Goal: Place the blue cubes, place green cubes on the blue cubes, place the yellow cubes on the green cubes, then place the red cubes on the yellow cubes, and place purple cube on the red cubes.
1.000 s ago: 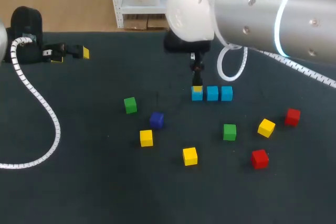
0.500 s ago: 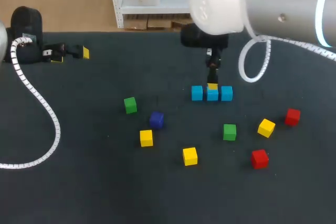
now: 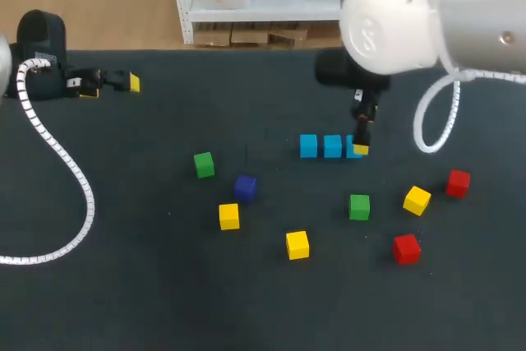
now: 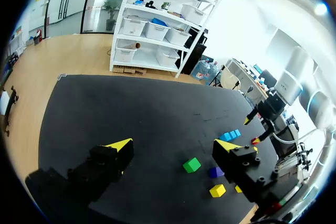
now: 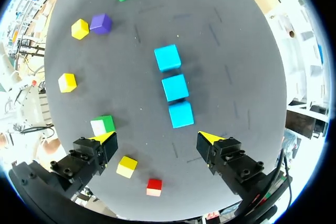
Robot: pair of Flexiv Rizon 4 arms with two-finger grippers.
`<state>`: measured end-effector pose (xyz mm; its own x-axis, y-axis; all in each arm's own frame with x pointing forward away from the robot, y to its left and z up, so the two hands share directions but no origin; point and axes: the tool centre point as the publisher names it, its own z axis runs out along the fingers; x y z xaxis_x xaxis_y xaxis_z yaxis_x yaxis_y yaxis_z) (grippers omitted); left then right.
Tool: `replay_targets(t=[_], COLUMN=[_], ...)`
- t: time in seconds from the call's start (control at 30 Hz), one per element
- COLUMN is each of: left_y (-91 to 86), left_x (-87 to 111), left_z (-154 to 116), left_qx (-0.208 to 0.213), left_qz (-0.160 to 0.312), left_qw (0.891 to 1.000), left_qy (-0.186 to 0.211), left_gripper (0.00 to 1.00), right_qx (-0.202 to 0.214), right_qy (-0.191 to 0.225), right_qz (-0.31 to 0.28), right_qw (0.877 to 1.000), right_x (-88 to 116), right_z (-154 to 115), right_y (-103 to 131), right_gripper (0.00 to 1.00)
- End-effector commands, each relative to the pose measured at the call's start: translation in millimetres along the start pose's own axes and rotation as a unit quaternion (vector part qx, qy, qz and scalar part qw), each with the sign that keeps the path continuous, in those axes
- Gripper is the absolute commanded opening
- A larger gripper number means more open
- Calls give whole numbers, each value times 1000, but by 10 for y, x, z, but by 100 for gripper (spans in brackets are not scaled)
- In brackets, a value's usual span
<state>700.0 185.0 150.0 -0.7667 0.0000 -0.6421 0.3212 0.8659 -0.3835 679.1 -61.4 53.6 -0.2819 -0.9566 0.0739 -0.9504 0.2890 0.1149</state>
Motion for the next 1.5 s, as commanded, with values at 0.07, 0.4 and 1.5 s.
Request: replay_targets(t=[0.07, 0.4, 1.5], left_y=[0, 0, 0], left_x=[0, 0, 0], left_z=[0, 0, 0], left_qx=[0, 0, 0], left_qz=[0, 0, 0], left_qw=[1000, 1000, 1000], left_qy=[0, 0, 0], left_gripper=[100, 100, 100], right_qx=[27, 29, -47], right_qy=[-3, -25, -25], right_qz=[-28, -115, -271], right_qw=[999, 993, 961], right_x=[-31, -263, -828], right_z=[-6, -109, 310], right_y=[105, 343, 1258], right_gripper=[100, 100, 100])
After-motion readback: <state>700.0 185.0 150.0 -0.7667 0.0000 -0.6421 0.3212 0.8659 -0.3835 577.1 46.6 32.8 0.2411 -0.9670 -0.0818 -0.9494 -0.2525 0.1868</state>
